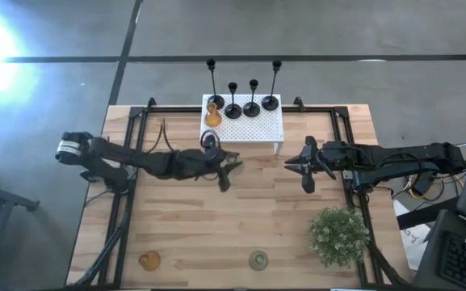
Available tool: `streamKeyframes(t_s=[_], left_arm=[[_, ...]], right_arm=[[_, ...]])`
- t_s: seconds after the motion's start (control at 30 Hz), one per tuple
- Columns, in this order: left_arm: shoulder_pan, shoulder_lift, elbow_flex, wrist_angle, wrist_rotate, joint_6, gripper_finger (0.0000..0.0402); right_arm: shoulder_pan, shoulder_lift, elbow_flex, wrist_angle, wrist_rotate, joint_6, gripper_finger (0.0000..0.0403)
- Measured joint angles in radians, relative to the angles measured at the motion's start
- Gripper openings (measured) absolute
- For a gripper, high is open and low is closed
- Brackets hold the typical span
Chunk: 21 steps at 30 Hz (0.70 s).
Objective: Pick & Place candle stick holders
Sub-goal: Put the left green glass candle holder on the shelf
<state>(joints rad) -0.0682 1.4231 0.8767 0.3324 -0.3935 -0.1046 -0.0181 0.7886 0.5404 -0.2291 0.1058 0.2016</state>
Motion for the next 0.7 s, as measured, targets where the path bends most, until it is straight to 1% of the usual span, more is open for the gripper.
streamKeyframes(t_s=[0.13, 0.4, 0.6, 0.7], left_arm=[[0.057, 0.000, 0.056, -0.086, 0.003, 0.005, 0.0131], [0.168, 0.000, 0.116, -0.157, 0.015, 0.000, 0.0131], [0.255, 0.000, 0.122, -0.157, 0.093, -0.030, 0.0131], [0.292, 0.000, 0.122, -0.157, 0.107, -0.036, 0.0131]], right_arm=[[0.000, 0.000, 0.000, 0.000, 0.000, 0.000, 0.0068], [0.000, 0.000, 0.000, 0.000, 0.000, 0.000, 0.0068], [0.000, 0.000, 0.000, 0.000, 0.000, 0.000, 0.0068], [0.000, 0.000, 0.000, 0.000, 0.000, 0.000, 0.0068]])
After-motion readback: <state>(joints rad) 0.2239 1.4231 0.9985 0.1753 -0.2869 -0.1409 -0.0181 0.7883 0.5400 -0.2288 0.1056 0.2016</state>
